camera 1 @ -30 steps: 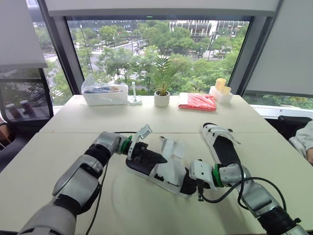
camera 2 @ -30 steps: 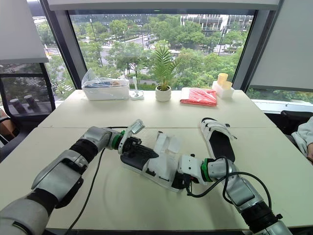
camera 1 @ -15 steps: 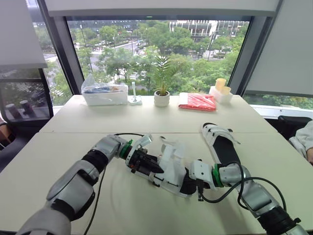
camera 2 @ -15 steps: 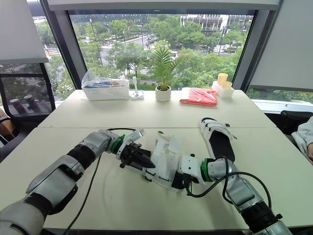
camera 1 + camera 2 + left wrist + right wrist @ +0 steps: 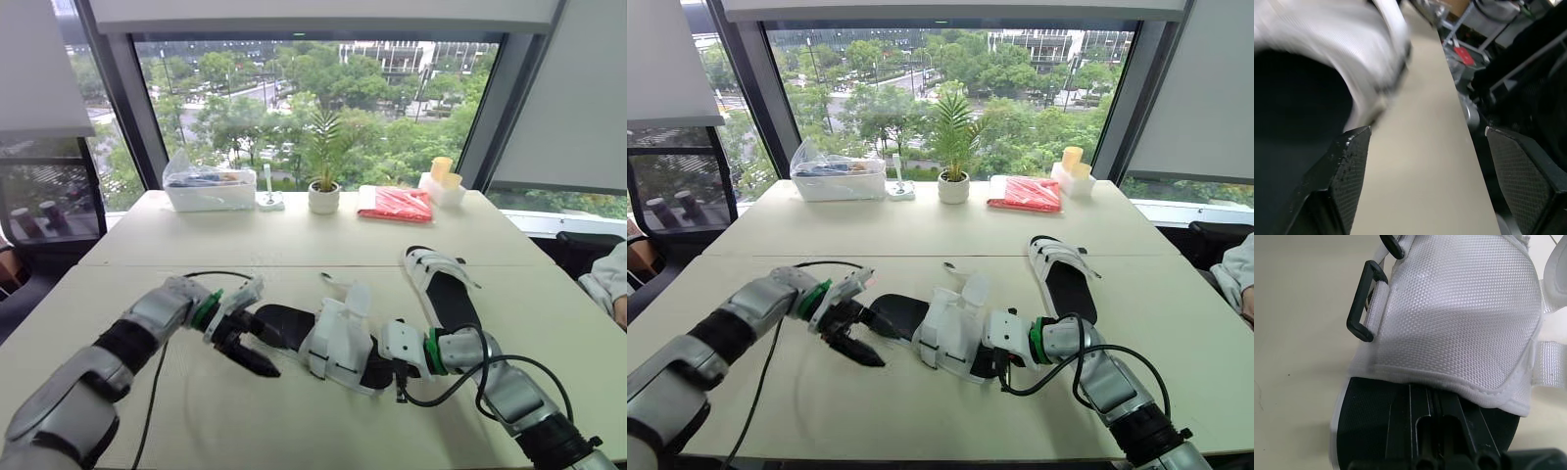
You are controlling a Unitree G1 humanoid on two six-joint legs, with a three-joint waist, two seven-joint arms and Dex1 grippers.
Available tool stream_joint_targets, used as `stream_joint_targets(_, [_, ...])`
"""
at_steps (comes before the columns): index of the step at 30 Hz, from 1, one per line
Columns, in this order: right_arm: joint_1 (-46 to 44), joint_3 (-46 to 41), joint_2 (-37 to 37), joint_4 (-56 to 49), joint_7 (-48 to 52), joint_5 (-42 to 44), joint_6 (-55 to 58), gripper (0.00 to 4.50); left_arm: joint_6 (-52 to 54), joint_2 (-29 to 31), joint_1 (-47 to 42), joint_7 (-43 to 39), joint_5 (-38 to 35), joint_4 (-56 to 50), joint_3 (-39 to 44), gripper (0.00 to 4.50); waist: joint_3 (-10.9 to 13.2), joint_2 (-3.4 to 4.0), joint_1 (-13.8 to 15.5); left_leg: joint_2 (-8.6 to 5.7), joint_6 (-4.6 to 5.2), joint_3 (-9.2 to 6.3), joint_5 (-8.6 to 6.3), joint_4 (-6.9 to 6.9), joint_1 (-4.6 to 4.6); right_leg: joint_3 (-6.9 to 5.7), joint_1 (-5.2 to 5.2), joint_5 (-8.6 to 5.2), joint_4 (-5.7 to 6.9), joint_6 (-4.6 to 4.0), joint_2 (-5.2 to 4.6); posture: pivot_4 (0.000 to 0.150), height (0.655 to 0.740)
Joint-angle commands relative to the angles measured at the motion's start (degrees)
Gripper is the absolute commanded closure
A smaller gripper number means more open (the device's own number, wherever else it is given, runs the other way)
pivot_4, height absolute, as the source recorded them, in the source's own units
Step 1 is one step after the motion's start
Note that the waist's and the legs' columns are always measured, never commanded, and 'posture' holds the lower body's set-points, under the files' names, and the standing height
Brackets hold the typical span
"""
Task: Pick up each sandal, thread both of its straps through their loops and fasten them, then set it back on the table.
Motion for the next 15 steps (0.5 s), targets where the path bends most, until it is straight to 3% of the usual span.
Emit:
stream_joint_targets(1, [1.4,4.1,0.9,3.0,0.5,-2.5,0.8,4.5,-6.7,-3.6,4.1,3.1,3.6,-2.3,6.0,0.51,0.0,0.0,0.1,0.0,0.0,0.0,0.0,0.06,0.02,-0.01,0.03,0.0,0.02,0.0,-0.01,0.15,0.74])
stream_joint_targets(6, [1.2,3.9,0.8,3.2,0.8,-2.5,0.6,4.5,-11.2,-8.5,8.1,6.8,8.1,-2.0,10.4,0.51,0.0,0.0,0.1,0.05,0.16,-0.01,-0.09,0.55,-0.07,-0.04,0.07,0.0,0.27,0.0,0.0,0.15,0.74])
stream_joint_targets(15, [1.6,3.8,0.7,2.9,1.0,-2.5,0.9,4.5,-11.2,-13.2,10.7,6.4,11.4,-4.5,13.5,0.51,0.0,0.0,0.2,0.03,0.19,0.0,-0.11,0.59,-0.05,-0.04,0.09,0.0,0.33,0.0,0.02,0.15,0.74])
